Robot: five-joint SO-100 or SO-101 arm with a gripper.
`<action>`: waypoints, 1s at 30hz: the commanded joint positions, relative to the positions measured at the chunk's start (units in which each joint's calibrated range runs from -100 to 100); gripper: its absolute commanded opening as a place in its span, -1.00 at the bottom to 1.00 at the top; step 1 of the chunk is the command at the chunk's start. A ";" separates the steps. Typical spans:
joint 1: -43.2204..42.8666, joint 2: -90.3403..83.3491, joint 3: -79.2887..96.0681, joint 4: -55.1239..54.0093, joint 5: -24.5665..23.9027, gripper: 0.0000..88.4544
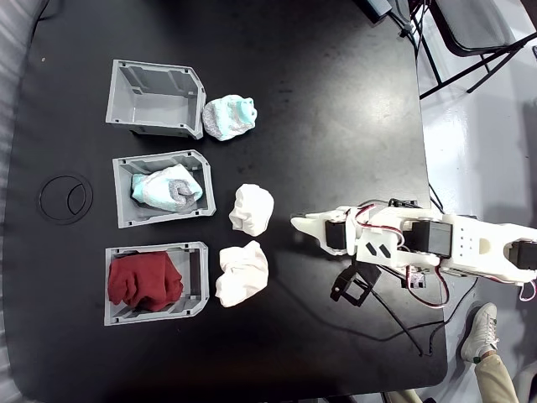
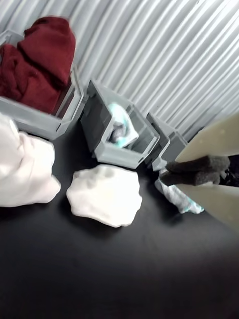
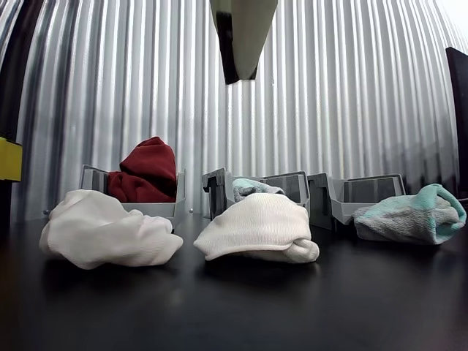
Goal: Put the sock in the container
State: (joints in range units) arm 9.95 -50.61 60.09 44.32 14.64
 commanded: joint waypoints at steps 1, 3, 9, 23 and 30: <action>0.17 -1.30 -0.40 -1.03 -0.30 -0.97; 0.32 -2.80 -0.85 -0.94 -0.30 -0.97; 0.25 -13.93 2.49 -0.86 -0.36 -0.97; -0.15 -25.47 15.02 -0.86 -6.88 -0.97; 2.45 -25.30 15.20 -1.03 -7.23 -0.97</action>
State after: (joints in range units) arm 10.26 -75.39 75.59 44.32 7.95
